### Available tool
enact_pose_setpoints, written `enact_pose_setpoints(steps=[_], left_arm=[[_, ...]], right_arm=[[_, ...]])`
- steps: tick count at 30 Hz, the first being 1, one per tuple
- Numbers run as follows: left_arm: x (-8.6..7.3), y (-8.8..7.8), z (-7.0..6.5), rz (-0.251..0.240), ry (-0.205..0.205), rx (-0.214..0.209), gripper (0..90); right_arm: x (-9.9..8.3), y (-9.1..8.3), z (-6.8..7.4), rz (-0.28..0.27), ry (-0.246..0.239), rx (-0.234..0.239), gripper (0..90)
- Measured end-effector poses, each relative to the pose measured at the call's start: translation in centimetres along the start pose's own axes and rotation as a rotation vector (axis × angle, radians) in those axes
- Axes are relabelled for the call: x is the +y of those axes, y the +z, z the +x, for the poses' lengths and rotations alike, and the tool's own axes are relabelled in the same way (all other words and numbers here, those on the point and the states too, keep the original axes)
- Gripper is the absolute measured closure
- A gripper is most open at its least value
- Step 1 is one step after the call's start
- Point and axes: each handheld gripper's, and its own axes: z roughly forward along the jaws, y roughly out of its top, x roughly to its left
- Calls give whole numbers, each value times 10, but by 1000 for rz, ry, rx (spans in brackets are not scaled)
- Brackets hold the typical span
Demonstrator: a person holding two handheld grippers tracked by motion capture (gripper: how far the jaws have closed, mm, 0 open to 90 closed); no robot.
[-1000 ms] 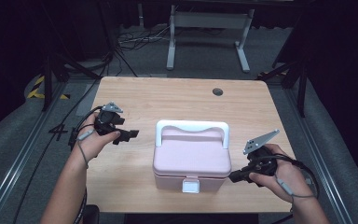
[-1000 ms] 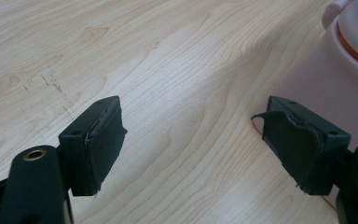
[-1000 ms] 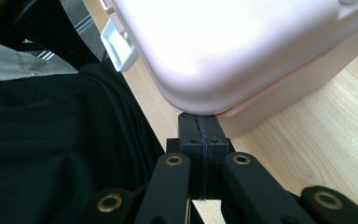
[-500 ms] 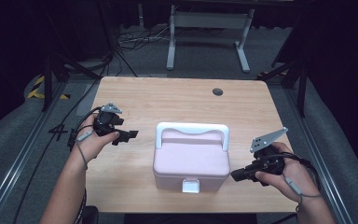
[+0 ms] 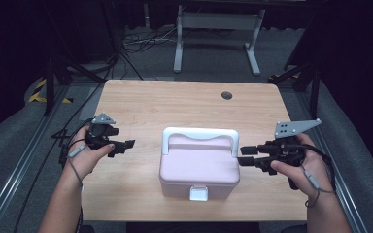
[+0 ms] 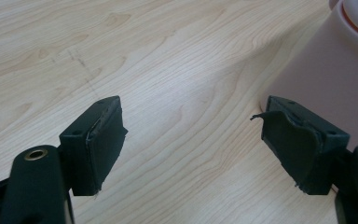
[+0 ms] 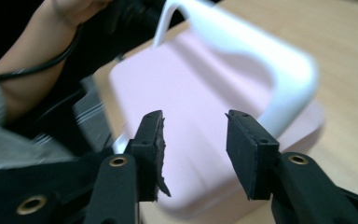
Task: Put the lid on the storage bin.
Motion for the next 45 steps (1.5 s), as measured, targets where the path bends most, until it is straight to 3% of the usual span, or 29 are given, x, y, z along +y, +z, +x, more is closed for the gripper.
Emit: enact_pose_setpoints(steps=[5, 9, 13, 17, 19, 22, 30, 33, 39, 41, 45], left_arm=[[-5, -4, 2, -19, -11, 35, 215], [-6, -5, 2, -39, -9, 27, 214], [-5, -4, 3, -45, -7, 21, 214], [-4, 0, 6, -49, -6, 25, 214], [-3, 1, 7, -43, -10, 20, 214], [-2, 4, 8, -45, -12, 24, 215], [-2, 10, 14, -34, -26, 39, 217], [-3, 13, 17, -31, -35, 41, 217], [-5, 18, 21, -25, -58, 47, 218], [-5, 20, 23, -31, -62, 50, 218], [-7, 25, 25, -29, -57, 53, 219]], right_arm=[[2, -4, -16, -72, -6, -74, 495], [0, -9, -29, -107, -14, -166, 478], [-4, -16, -41, -136, 14, -202, 435], [-11, -20, -55, -122, -4, -291, 351], [-16, -21, -62, -116, 19, -325, 345], [-24, -22, -73, -58, 25, -371, 340], [-44, -17, -104, -36, 88, -374, 339], [-54, -11, -119, -19, 88, -394, 264], [-75, -1, -146, 28, 161, -400, 210], [-82, 3, -151, 58, 215, -401, 209], [-88, 10, -155, 100, 218, -402, 209]])
